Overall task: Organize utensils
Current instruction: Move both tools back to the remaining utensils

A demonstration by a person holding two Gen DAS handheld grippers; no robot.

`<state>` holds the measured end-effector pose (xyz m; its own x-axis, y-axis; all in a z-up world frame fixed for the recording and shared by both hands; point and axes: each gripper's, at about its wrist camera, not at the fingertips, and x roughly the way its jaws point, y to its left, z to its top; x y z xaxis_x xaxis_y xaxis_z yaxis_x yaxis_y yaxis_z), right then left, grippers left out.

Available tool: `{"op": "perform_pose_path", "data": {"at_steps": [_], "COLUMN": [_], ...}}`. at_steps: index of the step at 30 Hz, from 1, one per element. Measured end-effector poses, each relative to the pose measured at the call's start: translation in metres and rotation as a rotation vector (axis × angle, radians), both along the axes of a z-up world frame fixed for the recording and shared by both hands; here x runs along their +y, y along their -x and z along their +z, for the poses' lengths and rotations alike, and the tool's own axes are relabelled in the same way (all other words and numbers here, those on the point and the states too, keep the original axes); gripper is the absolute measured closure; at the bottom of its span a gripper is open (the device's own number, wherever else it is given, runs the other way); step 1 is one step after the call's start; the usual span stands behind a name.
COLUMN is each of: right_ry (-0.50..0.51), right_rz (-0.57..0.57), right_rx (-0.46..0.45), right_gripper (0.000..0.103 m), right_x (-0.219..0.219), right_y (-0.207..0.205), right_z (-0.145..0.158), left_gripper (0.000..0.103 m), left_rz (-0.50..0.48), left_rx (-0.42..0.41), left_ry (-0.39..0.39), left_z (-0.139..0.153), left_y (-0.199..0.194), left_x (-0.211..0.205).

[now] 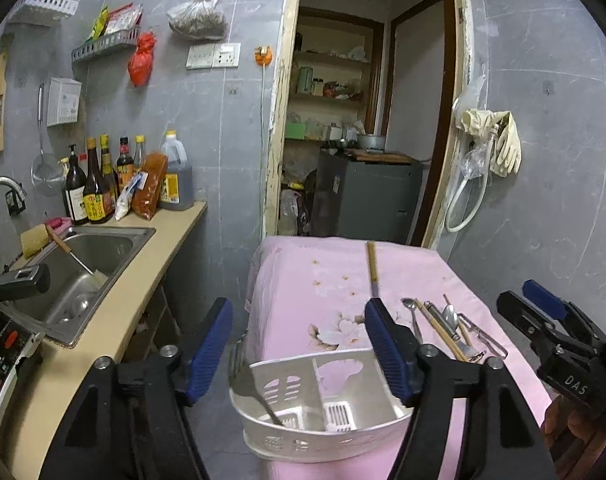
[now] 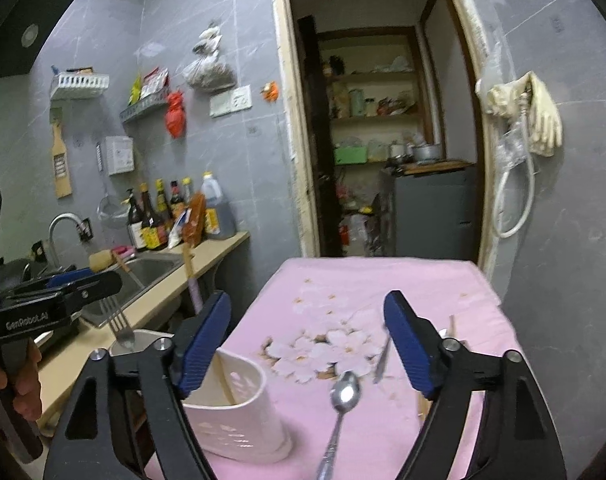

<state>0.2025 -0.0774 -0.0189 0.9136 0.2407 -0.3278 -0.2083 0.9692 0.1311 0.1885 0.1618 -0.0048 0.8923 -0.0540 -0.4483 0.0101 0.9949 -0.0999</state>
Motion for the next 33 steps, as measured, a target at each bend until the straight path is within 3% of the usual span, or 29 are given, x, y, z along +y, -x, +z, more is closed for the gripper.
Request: {"op": "perform_pose_path", "data": {"at_steps": [11, 21, 33], "right_ry": [0.075, 0.14, 0.156], "right_rz": [-0.141, -0.188, -0.159], "right_rx": [-0.106, -0.113, -0.04], "right_gripper": [0.003, 0.002, 0.002], "right_x": [-0.057, -0.119, -0.184], "right_y": [0.017, 0.003, -0.063], "right_z": [0.041, 0.053, 0.013], "left_gripper": [0.004, 0.001, 0.001], "left_rz": [-0.026, -0.053, 0.01], "left_rx": [-0.131, -0.149, -0.091], "left_ry": [-0.018, -0.038, -0.045], "left_z": [0.018, 0.017, -0.01], "left_y": [0.005, -0.016, -0.071], "left_x": [-0.059, -0.128, -0.185]}}
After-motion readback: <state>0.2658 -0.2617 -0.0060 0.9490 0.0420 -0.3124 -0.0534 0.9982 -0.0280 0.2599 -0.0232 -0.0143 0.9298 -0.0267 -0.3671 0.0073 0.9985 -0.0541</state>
